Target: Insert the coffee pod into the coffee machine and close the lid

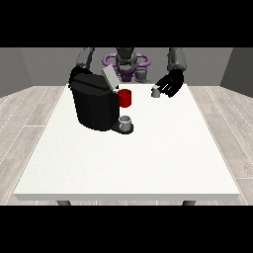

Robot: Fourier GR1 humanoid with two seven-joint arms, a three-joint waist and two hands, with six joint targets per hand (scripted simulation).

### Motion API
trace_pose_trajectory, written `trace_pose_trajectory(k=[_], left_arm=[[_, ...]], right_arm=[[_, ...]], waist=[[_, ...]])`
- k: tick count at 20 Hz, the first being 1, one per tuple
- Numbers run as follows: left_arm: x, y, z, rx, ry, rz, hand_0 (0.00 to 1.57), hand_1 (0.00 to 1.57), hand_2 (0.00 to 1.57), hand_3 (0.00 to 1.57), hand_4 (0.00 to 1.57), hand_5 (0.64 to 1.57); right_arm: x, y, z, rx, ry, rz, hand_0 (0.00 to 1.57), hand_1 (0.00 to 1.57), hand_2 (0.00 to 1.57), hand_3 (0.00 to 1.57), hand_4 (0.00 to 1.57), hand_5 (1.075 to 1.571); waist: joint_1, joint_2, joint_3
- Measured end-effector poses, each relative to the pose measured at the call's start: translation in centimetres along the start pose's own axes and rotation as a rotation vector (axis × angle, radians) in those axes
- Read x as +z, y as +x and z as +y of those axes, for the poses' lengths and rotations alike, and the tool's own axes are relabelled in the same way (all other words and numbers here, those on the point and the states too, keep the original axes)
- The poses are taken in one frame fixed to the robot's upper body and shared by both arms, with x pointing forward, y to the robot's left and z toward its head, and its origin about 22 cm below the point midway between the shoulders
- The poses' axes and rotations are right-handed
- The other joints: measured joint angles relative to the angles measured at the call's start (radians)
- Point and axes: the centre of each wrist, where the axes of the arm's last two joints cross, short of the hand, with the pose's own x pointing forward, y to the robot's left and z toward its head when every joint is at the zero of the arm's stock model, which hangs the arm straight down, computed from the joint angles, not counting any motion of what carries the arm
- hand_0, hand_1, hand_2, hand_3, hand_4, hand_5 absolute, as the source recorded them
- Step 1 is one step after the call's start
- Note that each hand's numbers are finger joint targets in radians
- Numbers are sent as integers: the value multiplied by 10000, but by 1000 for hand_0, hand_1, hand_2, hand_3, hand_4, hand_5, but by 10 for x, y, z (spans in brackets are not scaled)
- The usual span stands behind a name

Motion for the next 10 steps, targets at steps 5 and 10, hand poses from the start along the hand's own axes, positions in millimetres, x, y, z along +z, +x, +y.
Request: trace_pose_trajectory(k=[5,10], left_arm=[[-8,12,6,-27,178,-101,1255,1255,1332,1288,556,1571],[-20,32,39,-79,476,-201,1072,1072,1218,1232,520,1571]], right_arm=[[-4,9,6,-104,187,-147,0,0,0,0,495,1571],[-5,13,9,-144,376,-348,0,0,0,0,526,1571]], waist=[[-263,46,-1],[-528,41,-2]])
